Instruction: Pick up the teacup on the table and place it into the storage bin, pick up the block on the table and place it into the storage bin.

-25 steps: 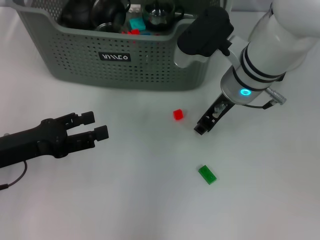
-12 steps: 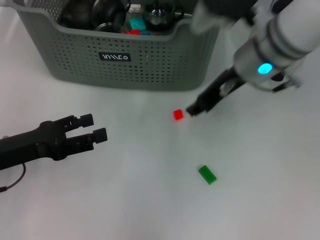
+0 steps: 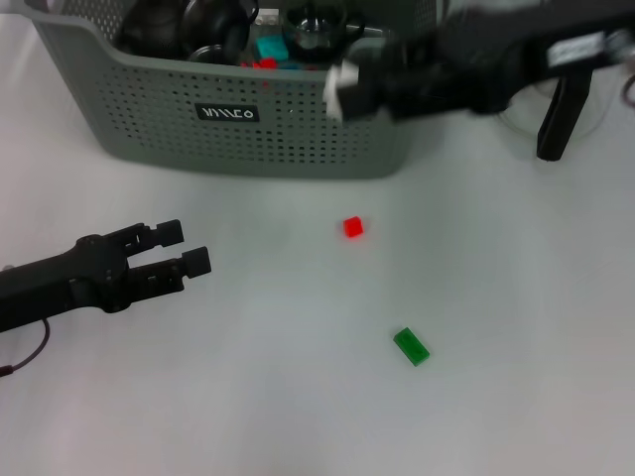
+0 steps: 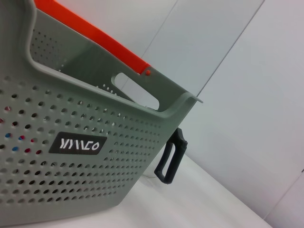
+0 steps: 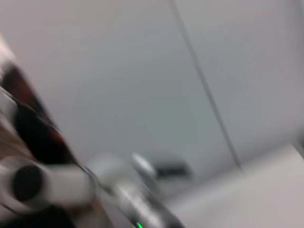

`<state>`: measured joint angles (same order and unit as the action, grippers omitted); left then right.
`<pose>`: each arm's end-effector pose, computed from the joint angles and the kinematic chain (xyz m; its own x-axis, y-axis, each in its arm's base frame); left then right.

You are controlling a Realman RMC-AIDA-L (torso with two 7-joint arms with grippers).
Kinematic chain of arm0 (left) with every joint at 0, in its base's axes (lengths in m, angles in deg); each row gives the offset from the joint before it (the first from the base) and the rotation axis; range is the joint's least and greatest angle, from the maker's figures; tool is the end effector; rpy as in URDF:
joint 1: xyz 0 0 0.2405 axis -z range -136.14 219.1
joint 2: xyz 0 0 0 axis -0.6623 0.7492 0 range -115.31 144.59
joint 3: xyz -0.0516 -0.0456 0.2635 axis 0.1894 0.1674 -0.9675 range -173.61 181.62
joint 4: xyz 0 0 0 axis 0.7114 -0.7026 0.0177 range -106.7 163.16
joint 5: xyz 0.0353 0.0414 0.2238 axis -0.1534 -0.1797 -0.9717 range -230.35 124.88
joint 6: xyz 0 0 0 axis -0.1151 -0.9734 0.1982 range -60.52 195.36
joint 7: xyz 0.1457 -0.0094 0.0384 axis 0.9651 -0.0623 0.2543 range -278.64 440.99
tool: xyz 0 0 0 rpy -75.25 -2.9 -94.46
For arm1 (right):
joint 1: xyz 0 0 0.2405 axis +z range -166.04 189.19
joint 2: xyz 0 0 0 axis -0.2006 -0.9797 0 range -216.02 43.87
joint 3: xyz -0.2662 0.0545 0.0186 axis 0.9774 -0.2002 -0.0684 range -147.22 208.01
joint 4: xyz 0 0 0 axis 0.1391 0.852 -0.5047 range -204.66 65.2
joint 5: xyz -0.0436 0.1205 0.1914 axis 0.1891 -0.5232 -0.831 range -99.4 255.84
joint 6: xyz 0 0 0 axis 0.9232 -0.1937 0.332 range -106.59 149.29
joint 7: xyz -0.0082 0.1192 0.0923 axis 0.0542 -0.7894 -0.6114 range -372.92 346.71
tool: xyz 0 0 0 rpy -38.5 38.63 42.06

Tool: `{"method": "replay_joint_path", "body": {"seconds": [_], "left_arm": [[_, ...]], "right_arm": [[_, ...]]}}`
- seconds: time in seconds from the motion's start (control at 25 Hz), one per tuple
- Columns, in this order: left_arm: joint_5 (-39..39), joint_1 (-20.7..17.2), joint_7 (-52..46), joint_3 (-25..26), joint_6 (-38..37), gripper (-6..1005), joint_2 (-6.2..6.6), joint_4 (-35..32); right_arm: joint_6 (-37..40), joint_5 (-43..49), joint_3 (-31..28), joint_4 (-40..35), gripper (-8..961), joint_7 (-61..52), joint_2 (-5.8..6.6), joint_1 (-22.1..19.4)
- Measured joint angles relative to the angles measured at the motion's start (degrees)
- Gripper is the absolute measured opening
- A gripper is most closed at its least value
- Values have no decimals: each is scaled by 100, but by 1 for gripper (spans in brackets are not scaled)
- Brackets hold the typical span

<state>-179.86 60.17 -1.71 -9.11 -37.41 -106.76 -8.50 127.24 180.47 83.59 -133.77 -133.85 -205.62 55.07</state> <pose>-0.3556 0.2505 0.0052 0.4771 0.5668 0.6717 0.7465 -0.6647 0.0306 0.0897 0.3750 0.0345 0.8153 -0.3693 -0.4459 -0.2858 -0.9265 0.2447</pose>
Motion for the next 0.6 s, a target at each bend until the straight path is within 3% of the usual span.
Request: {"method": "replay_joint_path", "body": {"seconds": [0.12,0.32,0.48,0.6], "left_arm": [[1,4,0,-2,-2,795,1,0],[-9,-1,0,19,-32,795,3,0],[2,-25,-43,27,-38,795,4,-10],[3,3,-106,28,-44,795,17,-13]], "right_arm": [[222,-922,-418,68,432,194,2,-22],[-952,-1296,-621,-227,430,99,25,12],[-2444,-167,-23,-579,430,-489,152,326],[-3155,1320,485,-546,431,-1296,245,875]]}}
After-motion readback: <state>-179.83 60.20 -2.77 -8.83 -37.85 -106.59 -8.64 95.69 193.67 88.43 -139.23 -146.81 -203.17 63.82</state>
